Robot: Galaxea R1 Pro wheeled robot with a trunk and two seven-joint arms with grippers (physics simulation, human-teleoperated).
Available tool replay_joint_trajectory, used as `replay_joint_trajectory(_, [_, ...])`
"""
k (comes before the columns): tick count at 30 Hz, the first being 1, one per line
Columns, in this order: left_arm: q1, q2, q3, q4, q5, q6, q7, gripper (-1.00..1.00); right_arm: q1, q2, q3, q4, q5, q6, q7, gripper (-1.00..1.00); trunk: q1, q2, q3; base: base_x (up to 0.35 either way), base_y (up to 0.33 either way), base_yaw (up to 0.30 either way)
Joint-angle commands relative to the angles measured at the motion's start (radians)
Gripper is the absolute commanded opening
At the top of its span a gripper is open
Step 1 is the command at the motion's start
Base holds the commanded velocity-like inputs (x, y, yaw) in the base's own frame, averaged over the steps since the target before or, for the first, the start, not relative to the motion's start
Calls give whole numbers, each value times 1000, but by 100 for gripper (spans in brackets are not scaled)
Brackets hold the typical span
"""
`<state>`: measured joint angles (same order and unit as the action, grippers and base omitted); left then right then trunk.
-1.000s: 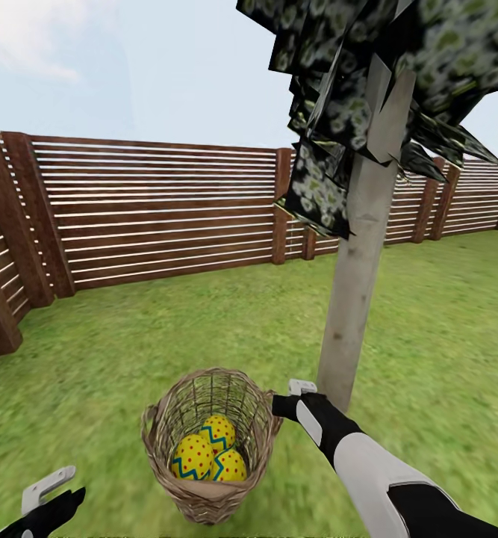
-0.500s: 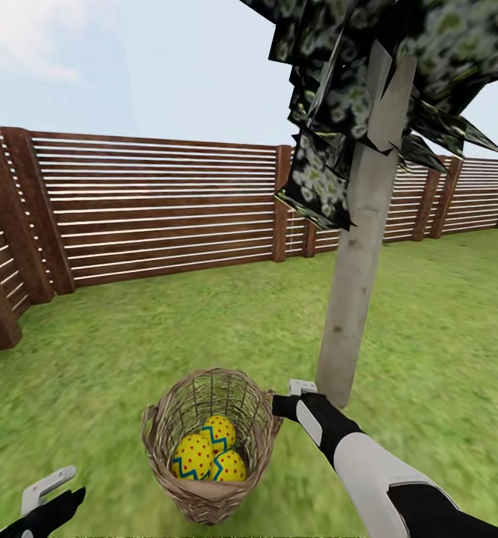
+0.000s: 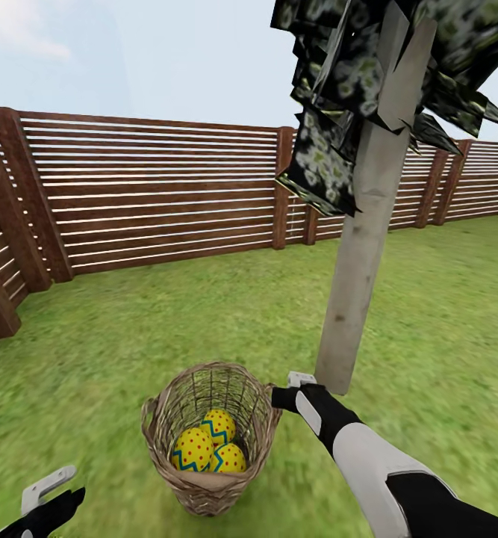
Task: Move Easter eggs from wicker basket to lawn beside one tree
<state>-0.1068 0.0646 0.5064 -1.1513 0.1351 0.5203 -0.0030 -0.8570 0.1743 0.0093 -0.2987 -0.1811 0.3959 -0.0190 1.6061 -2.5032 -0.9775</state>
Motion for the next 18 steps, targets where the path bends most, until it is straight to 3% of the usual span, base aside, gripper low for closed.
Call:
replay_joint_trajectory(1, [-1, 0, 1, -2, 9, 6, -1, 100, 36, 0, -8, -5, -8, -22, -1, -100, 0, 0, -1, 0, 0, 0])
replay_joint_trajectory(18, [-1, 0, 1, -2, 8, 6, 0, 100, 36, 0, -8, -5, -6, -22, 10, -100, 0, 0, -1, 0, 0, 0])
